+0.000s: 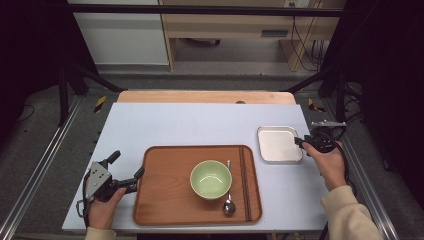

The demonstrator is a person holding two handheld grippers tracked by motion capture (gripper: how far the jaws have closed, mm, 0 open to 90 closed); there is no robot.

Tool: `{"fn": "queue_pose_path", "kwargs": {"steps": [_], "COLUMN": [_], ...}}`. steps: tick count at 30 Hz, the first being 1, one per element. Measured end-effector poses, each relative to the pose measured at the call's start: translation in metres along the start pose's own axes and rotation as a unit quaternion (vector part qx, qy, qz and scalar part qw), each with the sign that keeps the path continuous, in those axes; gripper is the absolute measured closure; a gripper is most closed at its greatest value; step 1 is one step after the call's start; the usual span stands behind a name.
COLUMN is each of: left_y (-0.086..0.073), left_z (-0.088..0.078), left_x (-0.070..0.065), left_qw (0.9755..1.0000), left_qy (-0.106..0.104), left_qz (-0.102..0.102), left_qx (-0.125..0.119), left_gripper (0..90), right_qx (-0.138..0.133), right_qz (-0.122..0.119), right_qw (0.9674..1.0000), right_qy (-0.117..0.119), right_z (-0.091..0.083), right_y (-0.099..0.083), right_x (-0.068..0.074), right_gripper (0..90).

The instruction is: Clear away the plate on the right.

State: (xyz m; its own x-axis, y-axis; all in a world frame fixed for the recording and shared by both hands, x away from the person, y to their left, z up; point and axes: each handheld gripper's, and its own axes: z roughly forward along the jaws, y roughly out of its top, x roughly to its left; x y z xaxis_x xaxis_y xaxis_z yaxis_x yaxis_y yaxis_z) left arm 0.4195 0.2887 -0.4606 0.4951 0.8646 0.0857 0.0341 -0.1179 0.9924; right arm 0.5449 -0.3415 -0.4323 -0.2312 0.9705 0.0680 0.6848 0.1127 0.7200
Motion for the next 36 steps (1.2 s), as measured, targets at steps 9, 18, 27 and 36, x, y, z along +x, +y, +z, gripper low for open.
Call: {"fn": "queue_pose_path", "kwargs": {"steps": [9, 18, 27, 36], "left_y": [0.000, 0.000, 0.000, 0.000], "left_z": [0.001, 0.001, 0.002, 0.002], "left_x": [-0.001, -0.002, -0.003, -0.003], "left_qw": [1.0000, 1.0000, 0.9999, 0.9999], "left_qy": [0.000, 0.000, 0.000, 0.004], "left_qz": [0.003, 0.006, 0.011, 0.013], "left_qx": [0.002, 0.005, 0.007, 0.007], "left_gripper": [2.5, 2.5, 2.6, 2.6], "right_qx": [0.031, 0.050, 0.073, 0.073], "right_qz": [0.025, 0.046, 0.066, 0.089], "right_qw": [0.9992, 0.9976, 0.9950, 0.9931], "right_qy": [0.000, 0.010, 0.016, 0.023], "right_z": [0.007, 0.018, 0.027, 0.032], "right_y": [-0.003, -0.007, -0.009, -0.014], "right_x": [-0.008, -0.015, -0.017, -0.020], "right_gripper": [63.3, 70.5, 78.4, 84.8]}}
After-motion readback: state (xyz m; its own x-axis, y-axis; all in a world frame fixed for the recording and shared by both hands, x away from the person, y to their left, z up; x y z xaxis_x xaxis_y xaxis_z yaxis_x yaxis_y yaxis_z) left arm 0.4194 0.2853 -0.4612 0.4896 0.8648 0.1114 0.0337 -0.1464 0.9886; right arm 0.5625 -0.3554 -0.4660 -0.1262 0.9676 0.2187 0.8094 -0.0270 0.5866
